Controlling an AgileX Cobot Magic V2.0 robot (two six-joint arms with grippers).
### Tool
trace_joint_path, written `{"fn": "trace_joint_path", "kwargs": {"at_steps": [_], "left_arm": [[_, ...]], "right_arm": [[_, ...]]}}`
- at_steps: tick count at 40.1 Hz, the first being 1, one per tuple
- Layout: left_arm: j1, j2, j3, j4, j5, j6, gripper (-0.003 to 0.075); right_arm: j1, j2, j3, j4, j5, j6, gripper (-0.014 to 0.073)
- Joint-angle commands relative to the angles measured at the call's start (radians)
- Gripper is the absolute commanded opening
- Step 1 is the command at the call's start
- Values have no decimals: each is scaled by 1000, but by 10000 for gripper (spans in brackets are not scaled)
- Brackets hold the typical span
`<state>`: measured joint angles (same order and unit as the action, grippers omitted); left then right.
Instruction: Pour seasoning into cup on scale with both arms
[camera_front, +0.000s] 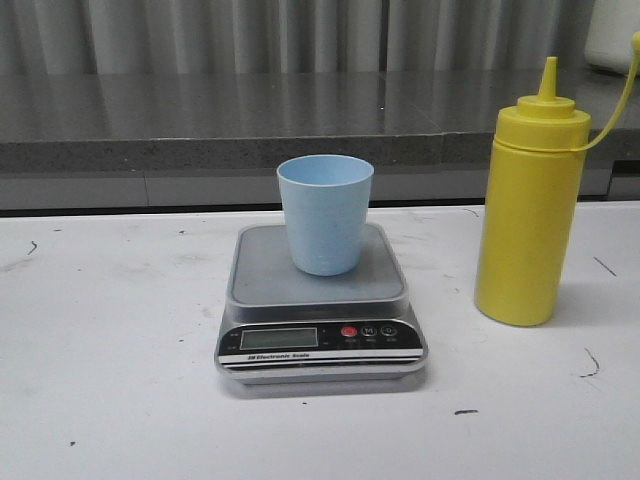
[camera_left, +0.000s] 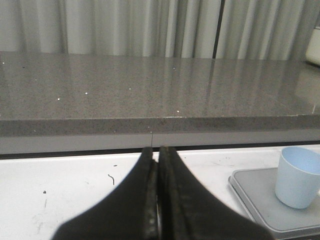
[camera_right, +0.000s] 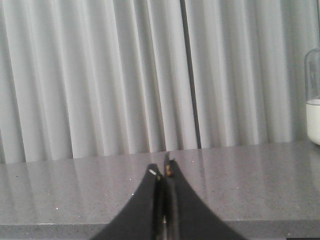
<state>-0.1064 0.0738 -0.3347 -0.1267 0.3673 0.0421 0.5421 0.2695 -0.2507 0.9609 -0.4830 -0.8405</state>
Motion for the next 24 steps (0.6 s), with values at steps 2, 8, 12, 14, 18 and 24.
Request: {"fn": "trace_joint_path", "kwargs": {"at_steps": [2, 8, 12, 14, 18, 24], "left_arm": [[17, -25, 3, -15, -129, -8, -20], [90, -99, 81, -3, -173, -85, -20], [137, -97, 134, 0, -182, -106, -20], [146, -97, 166, 0, -195, -106, -20], [149, -97, 243, 0, -237, -106, -20], [149, -97, 362, 0, -340, -106, -20]], "right_arm": [[1, 8, -34, -33, -36, -8, -119], [1, 8, -34, -33, -35, -8, -119], [1, 8, -34, -32, -35, -8, -119], [1, 8, -34, -32, -35, -8, -119], [1, 8, -34, -32, -35, -8, -119], [1, 8, -34, -32, -35, -8, -119]]}}
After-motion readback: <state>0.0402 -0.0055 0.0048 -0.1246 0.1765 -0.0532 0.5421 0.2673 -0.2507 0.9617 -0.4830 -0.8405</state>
